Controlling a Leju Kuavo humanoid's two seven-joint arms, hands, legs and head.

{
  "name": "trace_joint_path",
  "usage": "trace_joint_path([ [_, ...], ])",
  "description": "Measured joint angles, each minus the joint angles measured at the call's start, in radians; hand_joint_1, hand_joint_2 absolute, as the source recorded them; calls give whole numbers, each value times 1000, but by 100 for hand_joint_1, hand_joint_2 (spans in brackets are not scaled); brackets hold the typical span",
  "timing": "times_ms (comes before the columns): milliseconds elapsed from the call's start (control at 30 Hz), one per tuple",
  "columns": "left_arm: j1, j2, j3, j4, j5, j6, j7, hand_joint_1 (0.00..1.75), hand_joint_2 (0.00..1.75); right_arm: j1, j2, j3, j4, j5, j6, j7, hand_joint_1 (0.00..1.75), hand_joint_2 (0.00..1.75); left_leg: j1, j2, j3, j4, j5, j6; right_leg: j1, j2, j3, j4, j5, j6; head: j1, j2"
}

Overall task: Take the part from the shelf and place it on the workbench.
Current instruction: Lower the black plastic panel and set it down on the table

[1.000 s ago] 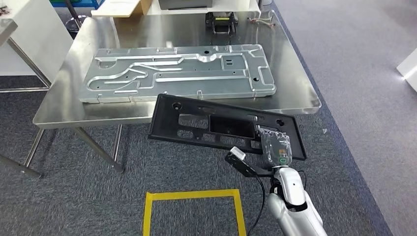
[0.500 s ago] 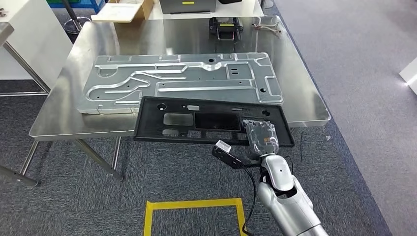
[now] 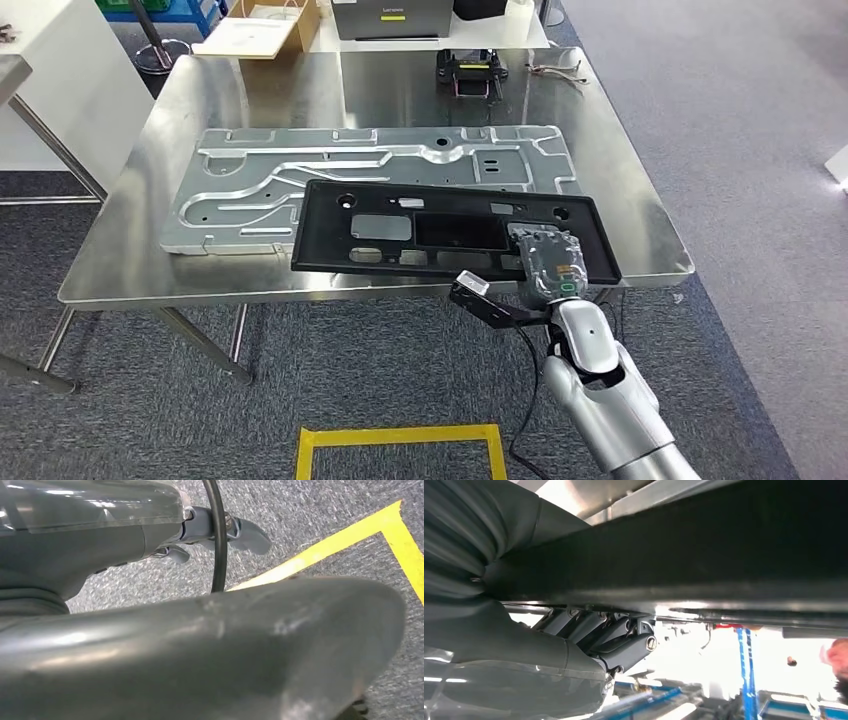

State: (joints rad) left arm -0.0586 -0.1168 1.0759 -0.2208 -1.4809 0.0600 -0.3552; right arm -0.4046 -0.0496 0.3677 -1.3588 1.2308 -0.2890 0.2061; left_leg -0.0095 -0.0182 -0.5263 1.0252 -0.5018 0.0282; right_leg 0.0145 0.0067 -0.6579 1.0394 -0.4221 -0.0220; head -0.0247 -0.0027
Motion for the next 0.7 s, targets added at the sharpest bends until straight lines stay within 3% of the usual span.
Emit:
trace_joint_path([
  [67,-1,0,1,1,-1,4,0,0,0,5,-12,-10,-13,-4,0,4,175,175,-3,0,12,7,-8,-12,-3,0,21,-21,2,-8,0,0],
  [133,-1,0,1,1,-3,10,0,0,0,10,-24,-21,-20,-7,0,5,175,175,-1,3,-5,62,-23,-22,-11,-2,48,-34,-5,-15,0,0],
  [233,1,0,1,1,-4,13,0,0,0,18,-36,-35,-23,-12,0,8,175,175,13,8,-109,227,-84,-36,-14,-3,74,-37,-26,-18,0,0],
  [300,3,0,1,1,-4,12,0,0,0,29,-40,-42,-23,-14,3,9,175,175,21,11,-159,264,-93,-46,-18,0,95,-36,-45,-13,0,0],
  [333,4,0,1,1,-5,11,0,0,0,33,-41,-46,-22,-15,5,9,175,175,24,11,-163,237,-68,-51,-21,1,109,-36,-56,-8,0,0],
  [400,6,0,1,1,-6,9,0,0,0,36,-44,-55,-18,-17,10,9,175,175,29,13,-137,112,32,-55,-25,2,137,-33,-79,2,0,0],
  [467,5,0,1,1,-7,5,0,0,0,35,-46,-61,-12,-19,16,8,175,175,26,14,-116,25,84,-46,-26,3,149,-31,-99,17,0,0],
  [600,5,1,1,1,-12,2,1,0,0,28,-48,-70,4,-20,28,6,175,175,23,13,-97,3,78,-13,-27,2,153,-14,-111,40,0,0],
  [633,4,1,1,1,-14,2,1,0,0,22,-48,-72,11,-20,32,4,175,175,24,13,-87,-2,77,-8,-28,1,139,14,-118,44,0,0],
  [700,0,1,1,1,-18,3,1,0,0,7,-48,-74,32,-20,38,1,175,175,24,12,-73,-9,69,1,-29,-1,69,129,-151,50,0,0],
])
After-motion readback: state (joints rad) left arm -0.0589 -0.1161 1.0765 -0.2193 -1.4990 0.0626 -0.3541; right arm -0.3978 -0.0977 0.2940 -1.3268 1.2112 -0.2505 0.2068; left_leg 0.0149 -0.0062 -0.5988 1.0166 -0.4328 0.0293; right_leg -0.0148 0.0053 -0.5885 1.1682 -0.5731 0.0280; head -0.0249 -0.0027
